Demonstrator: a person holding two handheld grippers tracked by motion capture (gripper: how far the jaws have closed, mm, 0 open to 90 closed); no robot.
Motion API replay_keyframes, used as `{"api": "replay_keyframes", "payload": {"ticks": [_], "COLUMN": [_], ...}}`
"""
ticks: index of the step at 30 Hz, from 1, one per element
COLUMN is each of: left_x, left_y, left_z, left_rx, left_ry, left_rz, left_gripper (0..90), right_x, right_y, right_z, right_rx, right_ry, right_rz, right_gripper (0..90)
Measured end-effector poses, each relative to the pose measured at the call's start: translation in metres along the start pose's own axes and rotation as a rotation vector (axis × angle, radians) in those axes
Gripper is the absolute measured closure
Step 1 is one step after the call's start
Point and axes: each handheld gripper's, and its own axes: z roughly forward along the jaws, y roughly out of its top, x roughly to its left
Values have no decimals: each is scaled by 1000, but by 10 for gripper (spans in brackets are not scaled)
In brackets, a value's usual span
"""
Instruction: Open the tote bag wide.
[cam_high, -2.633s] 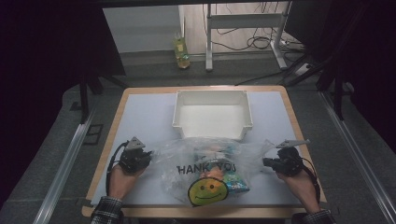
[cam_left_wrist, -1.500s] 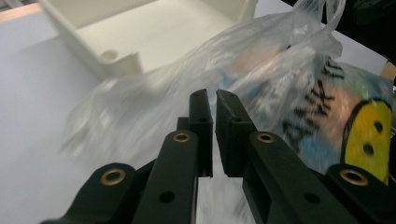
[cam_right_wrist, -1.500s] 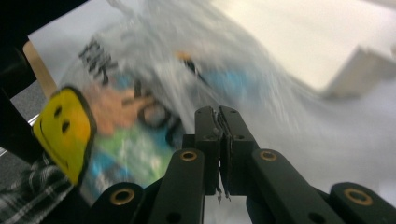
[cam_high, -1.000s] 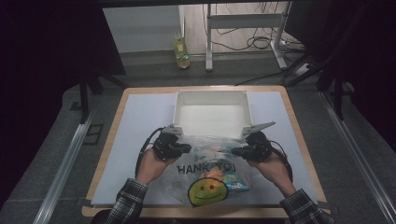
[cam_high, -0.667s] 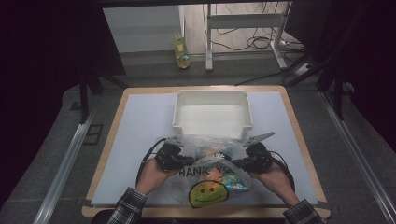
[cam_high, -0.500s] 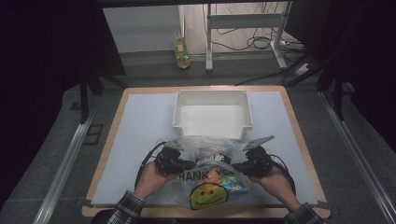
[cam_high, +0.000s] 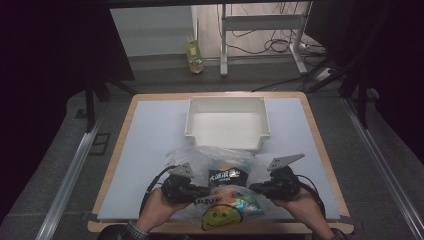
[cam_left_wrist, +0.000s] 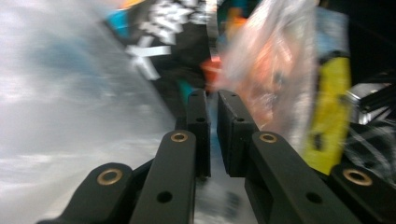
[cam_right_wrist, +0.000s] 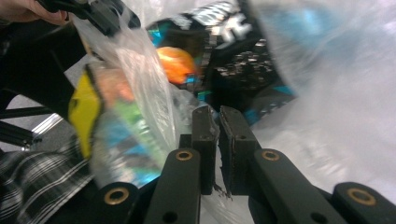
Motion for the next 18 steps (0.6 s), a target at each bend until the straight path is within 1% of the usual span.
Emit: {"api": "replay_keyframes", "payload": {"ticks": [2,4,5,6,7,8,11,12,14,16,17,18], "left_x": [-10,-19,-22,-26,-29,-33,-42,-45,-49,-51,-52,-52], "left_y": [0,-1,-1,-3,-4,-6,-12,-16,-22,-30,-33,-36], "left_z": [-5,-7,-7,-7,-6,-5,-3,-3,-2,1,2,4], "left_rx": [-5,-21,-21,-22,-20,-11,-10,-13,-9,-4,1,8], "left_ry": [-10,-24,-31,-42,-48,-55,-58,-63,-66,-74,-75,-69], "left_rz": [24,32,35,40,42,54,54,50,50,46,42,50], "left_gripper": [822,821,821,822,822,822,821,820,819,818,818,818], "right_x": [6,12,15,22,22,24,34,40,42,44,45,45], "right_y": [-2,-3,-4,-7,-7,-8,-13,-17,-19,-25,-28,-29], "right_z": [-5,-10,-11,-14,-14,-14,-15,-14,-14,-11,-8,-6], "right_rx": [-10,-15,-17,-11,-11,-10,-1,6,11,24,31,34], "right_ry": [18,27,32,53,53,60,78,88,91,109,109,111], "right_rz": [-6,-15,-20,-27,-27,-32,-49,-57,-54,-51,-52,-52], "right_gripper": [837,839,847,864,864,867,869,868,868,868,869,869]}}
